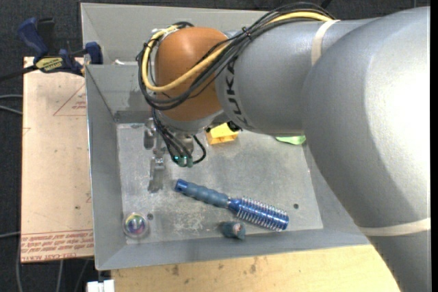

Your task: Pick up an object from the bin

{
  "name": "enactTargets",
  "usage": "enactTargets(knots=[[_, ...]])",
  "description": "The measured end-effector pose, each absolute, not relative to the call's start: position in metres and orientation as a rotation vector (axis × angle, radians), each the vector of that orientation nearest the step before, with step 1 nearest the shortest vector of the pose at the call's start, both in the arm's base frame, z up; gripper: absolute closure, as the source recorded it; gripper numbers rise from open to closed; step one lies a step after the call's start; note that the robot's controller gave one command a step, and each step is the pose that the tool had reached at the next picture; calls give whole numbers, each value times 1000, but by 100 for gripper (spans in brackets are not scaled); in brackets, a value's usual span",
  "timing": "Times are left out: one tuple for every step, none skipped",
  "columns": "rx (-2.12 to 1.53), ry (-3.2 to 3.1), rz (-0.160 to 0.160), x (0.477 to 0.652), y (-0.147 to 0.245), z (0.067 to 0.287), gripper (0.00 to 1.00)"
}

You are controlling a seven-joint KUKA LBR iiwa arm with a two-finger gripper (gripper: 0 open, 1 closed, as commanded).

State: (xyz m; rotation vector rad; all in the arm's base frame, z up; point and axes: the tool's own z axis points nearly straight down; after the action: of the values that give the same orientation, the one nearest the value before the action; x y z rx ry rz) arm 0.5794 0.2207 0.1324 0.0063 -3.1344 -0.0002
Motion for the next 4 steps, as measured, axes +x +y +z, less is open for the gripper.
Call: enactTargets(knots=[[159, -3137, 4, 535, 133, 170, 0], [300, -3121, 1, 534, 93, 65, 0], [303, -3127, -3, 536, 95, 70, 100], [190, -3145, -3, 533, 89, 210, 100]])
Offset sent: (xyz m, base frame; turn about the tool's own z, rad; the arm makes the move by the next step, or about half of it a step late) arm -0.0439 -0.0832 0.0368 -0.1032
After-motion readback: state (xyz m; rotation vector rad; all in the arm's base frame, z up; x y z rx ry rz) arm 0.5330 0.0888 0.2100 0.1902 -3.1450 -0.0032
